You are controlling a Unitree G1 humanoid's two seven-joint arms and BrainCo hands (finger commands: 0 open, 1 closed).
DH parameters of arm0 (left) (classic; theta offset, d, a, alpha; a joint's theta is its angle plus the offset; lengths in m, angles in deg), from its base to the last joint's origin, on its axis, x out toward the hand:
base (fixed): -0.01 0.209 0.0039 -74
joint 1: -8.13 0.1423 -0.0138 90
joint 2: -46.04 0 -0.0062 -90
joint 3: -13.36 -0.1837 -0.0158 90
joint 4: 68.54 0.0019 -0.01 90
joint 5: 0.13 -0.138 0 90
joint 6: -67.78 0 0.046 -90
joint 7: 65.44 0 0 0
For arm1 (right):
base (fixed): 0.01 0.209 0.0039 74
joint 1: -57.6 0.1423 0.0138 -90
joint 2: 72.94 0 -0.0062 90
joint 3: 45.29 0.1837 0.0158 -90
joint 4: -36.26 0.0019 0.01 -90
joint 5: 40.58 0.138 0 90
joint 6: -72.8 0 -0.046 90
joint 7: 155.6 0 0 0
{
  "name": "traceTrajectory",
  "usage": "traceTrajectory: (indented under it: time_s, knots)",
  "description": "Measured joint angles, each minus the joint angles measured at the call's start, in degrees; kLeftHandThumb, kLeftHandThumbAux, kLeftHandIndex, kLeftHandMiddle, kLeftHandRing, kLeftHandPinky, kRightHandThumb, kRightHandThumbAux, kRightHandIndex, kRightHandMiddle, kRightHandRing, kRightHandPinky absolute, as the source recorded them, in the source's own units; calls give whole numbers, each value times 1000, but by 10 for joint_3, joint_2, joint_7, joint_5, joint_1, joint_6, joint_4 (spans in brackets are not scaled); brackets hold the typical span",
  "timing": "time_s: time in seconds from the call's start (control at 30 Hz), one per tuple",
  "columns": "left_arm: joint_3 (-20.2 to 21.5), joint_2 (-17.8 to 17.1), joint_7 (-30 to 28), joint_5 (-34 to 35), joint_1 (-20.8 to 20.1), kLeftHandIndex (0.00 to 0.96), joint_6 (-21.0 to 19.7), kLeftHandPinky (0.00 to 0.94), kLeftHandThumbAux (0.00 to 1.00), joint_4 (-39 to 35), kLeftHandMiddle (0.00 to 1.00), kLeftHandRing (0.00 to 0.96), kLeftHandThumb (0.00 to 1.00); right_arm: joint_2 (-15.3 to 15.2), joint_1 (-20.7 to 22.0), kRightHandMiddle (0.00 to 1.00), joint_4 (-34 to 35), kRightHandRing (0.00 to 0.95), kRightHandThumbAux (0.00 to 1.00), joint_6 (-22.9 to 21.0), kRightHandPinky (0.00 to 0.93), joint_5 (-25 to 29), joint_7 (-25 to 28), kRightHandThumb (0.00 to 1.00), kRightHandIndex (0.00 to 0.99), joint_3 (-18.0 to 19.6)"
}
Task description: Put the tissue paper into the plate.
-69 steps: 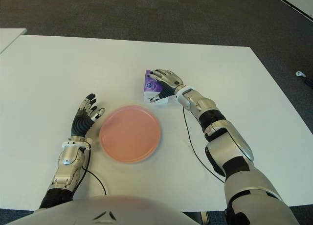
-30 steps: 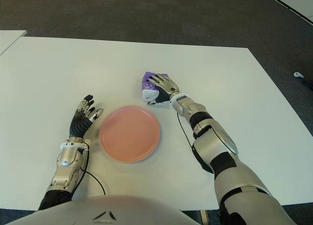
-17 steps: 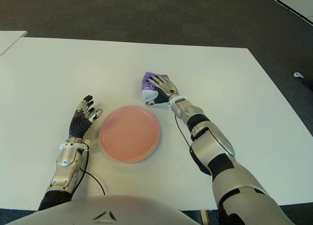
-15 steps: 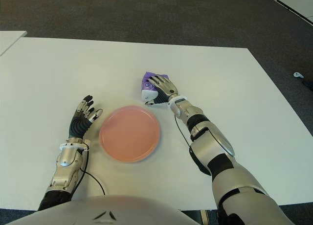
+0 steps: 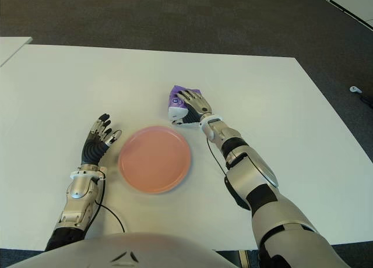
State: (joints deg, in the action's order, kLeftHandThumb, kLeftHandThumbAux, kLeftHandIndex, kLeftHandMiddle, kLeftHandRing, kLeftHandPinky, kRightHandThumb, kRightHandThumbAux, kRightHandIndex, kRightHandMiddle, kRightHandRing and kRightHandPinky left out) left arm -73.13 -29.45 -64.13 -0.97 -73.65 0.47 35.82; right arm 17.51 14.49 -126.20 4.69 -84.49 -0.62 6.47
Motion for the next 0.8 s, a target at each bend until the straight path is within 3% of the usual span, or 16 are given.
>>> traceTrajectory:
  time_s: [0.07, 0.1, 0.2, 0.27, 0.33, 0.4, 0.5, 0.8]
  knots:
    - [0, 0, 0, 0, 0, 0, 0, 0, 623, -1, 0, 0, 0, 5, -7, 237, 0, 264, 476, -8, 335, 0, -25, 538, 194, 0]
    - [0, 0, 0, 0, 0, 0, 0, 0, 622, -1, 0, 0, 0, 8, -11, 325, 0, 342, 466, -13, 395, -1, -40, 597, 273, 0]
    - [0, 0, 0, 0, 0, 0, 0, 0, 622, -2, 0, 0, 0, 17, -21, 479, -1, 488, 454, -28, 508, -3, -90, 685, 398, -3]
    - [1, 0, 0, 0, 0, 0, 0, 0, 622, -2, 0, 0, 0, 23, -27, 540, -2, 560, 462, -37, 578, -4, -118, 728, 457, -6]
    - [1, 0, 0, 0, 0, 0, 0, 0, 621, -3, 0, 0, 0, 27, -32, 519, -3, 626, 536, -42, 646, -7, -142, 839, 510, -10]
    - [2, -1, 0, 0, 0, 0, 0, 0, 620, -3, 0, 0, 0, 32, -36, 512, -4, 681, 620, -46, 700, -9, -162, 842, 439, -13]
    - [2, -1, 0, 0, 1, 0, 0, 0, 619, -4, 0, 0, 0, 37, -40, 521, -5, 740, 660, -50, 755, -12, -183, 845, 405, -17]
    - [3, -1, 0, 0, 3, 1, -1, 0, 625, -8, 0, 0, 0, 45, -40, 530, -9, 833, 680, -55, 829, -12, -206, 851, 390, -24]
